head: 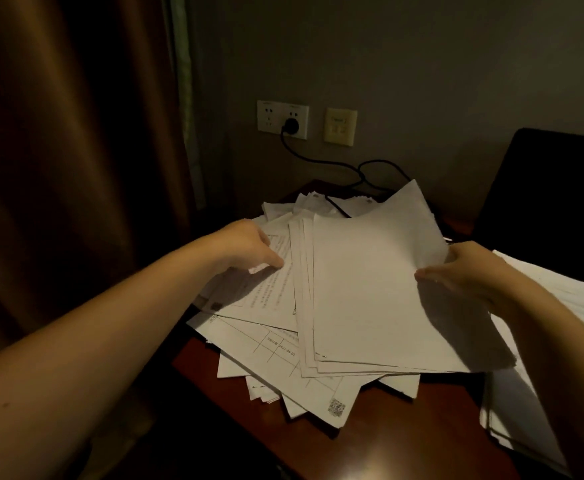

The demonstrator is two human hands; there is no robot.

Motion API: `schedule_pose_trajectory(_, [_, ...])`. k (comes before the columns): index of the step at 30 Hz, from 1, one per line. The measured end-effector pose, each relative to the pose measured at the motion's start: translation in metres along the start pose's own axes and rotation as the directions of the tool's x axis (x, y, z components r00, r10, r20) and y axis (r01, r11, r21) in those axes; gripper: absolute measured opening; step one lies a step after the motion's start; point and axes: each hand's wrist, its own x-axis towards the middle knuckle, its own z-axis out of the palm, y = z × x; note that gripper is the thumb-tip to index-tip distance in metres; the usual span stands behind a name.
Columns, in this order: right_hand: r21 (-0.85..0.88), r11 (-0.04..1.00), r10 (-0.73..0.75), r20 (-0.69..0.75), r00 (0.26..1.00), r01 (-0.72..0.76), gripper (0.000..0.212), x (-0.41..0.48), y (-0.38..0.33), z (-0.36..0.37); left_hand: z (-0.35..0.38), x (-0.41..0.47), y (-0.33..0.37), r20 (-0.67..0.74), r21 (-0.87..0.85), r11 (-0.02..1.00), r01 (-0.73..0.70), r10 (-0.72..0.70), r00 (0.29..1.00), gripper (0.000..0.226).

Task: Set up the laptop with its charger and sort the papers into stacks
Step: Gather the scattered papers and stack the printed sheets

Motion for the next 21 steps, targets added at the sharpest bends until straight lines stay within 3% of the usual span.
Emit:
schedule_pose_trajectory(5, [-0.001,1.0,0.018,-0.114,0.993,-0.018,0.037,0.001,0.007,-0.001,-0.005,0.013,0.018,0.142,0.193,0.944,-0.267,0.242,0.96,0.064])
schedule_pose_trajectory(10, [-0.009,0.999,0.049,-0.166,0.985,-0.051,0.041,0.002,0.012,-0.017,-0.016,0.041,0.03,0.254,0.3,0.927,-0.225,0.15,0.955,0.077])
schedule_pose_trajectory(13, [0.042,0.998,0.058,-0.174,0.983,-0.052,0.046,0.005,0.016,-0.02,-0.019,0.05,0.03,0.254,0.338,0.919,-0.203,0.118,0.96,0.069])
schedule_pose_trajectory(21, [0.148,0.989,0.038,-0.15,0.988,-0.015,0.044,0.005,0.015,-0.018,-0.009,0.043,0.041,0.231,0.199,0.933,-0.301,0.254,0.939,0.048])
